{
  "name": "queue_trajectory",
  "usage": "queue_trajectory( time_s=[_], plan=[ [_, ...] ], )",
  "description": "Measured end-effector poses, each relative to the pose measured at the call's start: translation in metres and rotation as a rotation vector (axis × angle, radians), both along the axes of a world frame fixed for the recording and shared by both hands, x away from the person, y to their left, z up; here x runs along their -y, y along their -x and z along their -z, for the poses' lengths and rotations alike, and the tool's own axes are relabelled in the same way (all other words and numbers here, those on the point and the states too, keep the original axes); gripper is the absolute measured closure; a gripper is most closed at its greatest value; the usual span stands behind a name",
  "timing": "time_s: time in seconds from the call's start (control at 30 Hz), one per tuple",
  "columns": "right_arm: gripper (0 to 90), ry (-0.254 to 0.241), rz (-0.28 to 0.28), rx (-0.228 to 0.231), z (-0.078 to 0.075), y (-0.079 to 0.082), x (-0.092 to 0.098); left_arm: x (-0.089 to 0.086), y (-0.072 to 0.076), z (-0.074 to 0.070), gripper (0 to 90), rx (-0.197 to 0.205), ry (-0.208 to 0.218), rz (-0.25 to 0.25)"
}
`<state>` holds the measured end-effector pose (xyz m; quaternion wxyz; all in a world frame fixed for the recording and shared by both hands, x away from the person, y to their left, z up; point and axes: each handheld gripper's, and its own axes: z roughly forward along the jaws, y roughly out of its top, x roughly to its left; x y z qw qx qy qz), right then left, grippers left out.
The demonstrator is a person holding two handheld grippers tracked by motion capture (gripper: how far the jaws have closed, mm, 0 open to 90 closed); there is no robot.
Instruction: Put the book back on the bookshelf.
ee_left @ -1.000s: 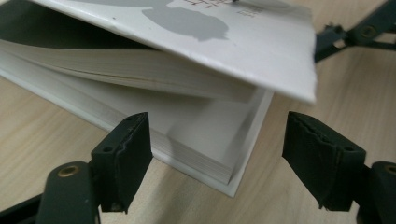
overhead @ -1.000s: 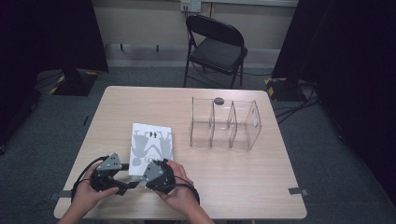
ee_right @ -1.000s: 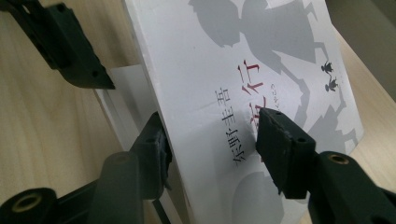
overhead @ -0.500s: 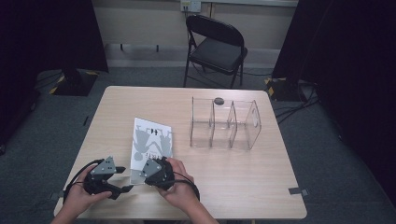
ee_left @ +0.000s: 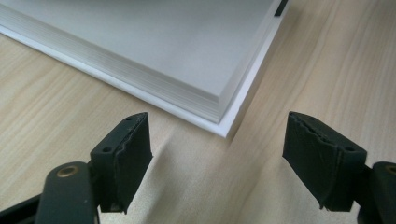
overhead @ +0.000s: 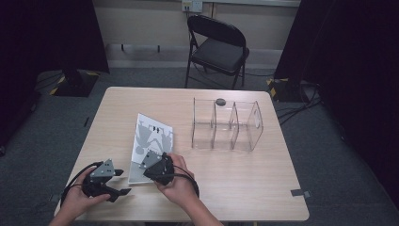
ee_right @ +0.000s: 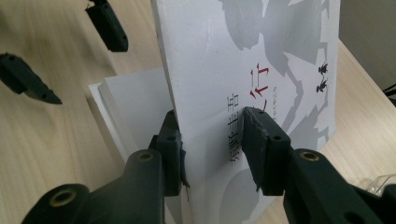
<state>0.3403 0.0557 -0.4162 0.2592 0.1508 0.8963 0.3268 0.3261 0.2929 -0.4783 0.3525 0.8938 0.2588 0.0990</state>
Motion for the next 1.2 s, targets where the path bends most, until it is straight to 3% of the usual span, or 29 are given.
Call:
queue_trajectory(
  time_s=[0.1,0.23,0.33,0.53,0.8,0.93,0.97,1.1,1.2],
  plan=[
    [61.4,0.004,0.007,-0.017,-0.004,-0.002,-0.001,0.000,0.000,0.002,23.6,0.001,-0.028,0.006],
    [62.7,0.011,0.014,-0.024,-0.010,-0.005,0.000,0.001,-0.001,0.005,24.0,0.005,-0.021,-0.001],
    [62.9,0.019,0.019,-0.037,-0.013,-0.006,0.000,0.005,-0.002,0.009,24.0,0.004,-0.044,-0.014],
    [63.5,0.025,0.019,-0.049,-0.016,-0.007,-0.001,0.010,-0.008,0.014,23.4,0.000,0.001,-0.046],
    [65.6,0.022,0.031,-0.064,-0.031,-0.015,0.001,0.003,-0.008,0.012,24.0,0.020,-0.028,-0.042],
    [66.5,0.044,0.036,-0.067,-0.036,-0.016,0.002,-0.001,-0.010,0.015,23.9,0.008,0.008,-0.066],
    [66.6,0.050,0.037,-0.070,-0.037,-0.016,0.002,-0.002,-0.011,0.014,23.9,0.020,-0.010,-0.055],
    [67.0,0.036,0.051,-0.081,-0.040,-0.018,0.004,0.000,-0.014,0.016,24.0,0.034,0.010,-0.076],
    [66.9,0.053,0.048,-0.086,-0.041,-0.019,0.001,0.001,-0.016,0.016,24.0,0.045,0.016,-0.078]
  ],
)
